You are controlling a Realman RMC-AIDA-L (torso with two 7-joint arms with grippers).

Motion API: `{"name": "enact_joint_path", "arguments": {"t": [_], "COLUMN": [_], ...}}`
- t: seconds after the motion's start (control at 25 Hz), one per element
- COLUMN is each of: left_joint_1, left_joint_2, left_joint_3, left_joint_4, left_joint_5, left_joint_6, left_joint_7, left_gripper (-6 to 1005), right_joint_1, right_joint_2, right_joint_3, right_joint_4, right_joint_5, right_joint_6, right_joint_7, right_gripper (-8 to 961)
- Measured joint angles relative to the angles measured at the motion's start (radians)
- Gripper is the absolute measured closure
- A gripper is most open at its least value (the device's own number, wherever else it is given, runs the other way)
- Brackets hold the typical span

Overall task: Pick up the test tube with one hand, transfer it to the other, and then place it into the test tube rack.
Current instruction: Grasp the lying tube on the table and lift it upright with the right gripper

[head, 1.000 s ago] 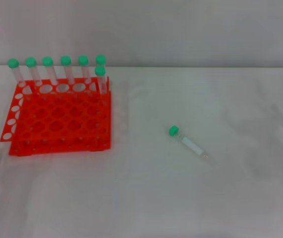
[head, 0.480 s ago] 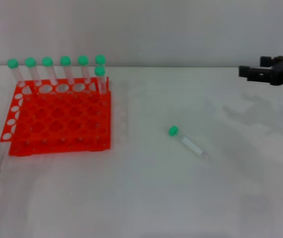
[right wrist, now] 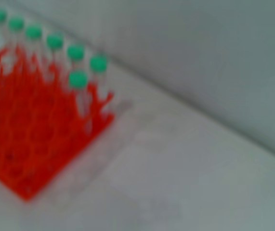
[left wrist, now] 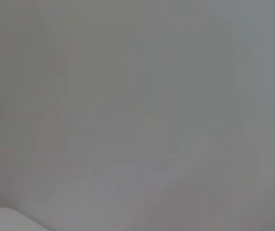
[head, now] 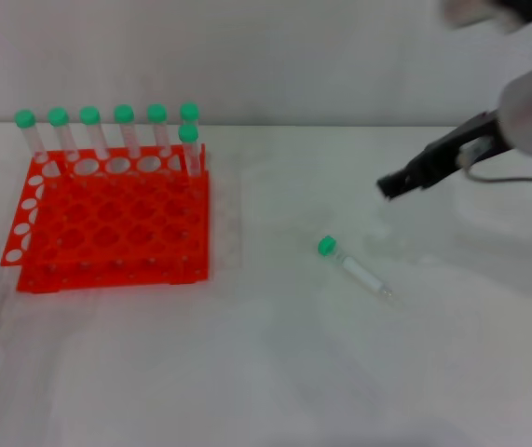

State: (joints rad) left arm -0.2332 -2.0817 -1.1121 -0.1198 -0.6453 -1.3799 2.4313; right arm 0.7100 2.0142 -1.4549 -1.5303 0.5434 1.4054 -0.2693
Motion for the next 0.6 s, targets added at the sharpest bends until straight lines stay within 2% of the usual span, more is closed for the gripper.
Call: {"name": "enact_joint_path", "arguments": {"t": [0.16, 0.32, 0.48, 0.6], "left_joint_1": [0.000, 0.000, -0.001, 0.000], "left_joint_2": [0.000, 0.000, -0.001, -0.001], "left_joint_3": [0.000, 0.000, 0.000, 0.000], "left_joint_4": [0.000, 0.000, 0.000, 0.001], "left_joint_5": [0.000, 0.000, 0.003, 0.008], "left_joint_6": [0.001, 0.001, 0.001, 0.001], "left_joint_7": [0.000, -0.003, -0.019, -0.024], "left_gripper": [294, 294, 294, 295], "right_joint_1": [0.098, 0.166, 0.203, 0.209], "right_joint_2": [0.004, 0.011, 0.013, 0.013], "right_joint_3": [-0.121, -0.170, -0.198, -0.206], "right_joint_4": [0.087, 0.204, 0.328, 0.371], "right_joint_5": [-0.049, -0.039, -0.014, -0.003], "right_joint_6": [0.034, 0.034, 0.013, -0.005], "right_joint_7": [0.099, 0.132, 0.139, 0.139], "right_gripper": [130, 131, 131, 132]}}
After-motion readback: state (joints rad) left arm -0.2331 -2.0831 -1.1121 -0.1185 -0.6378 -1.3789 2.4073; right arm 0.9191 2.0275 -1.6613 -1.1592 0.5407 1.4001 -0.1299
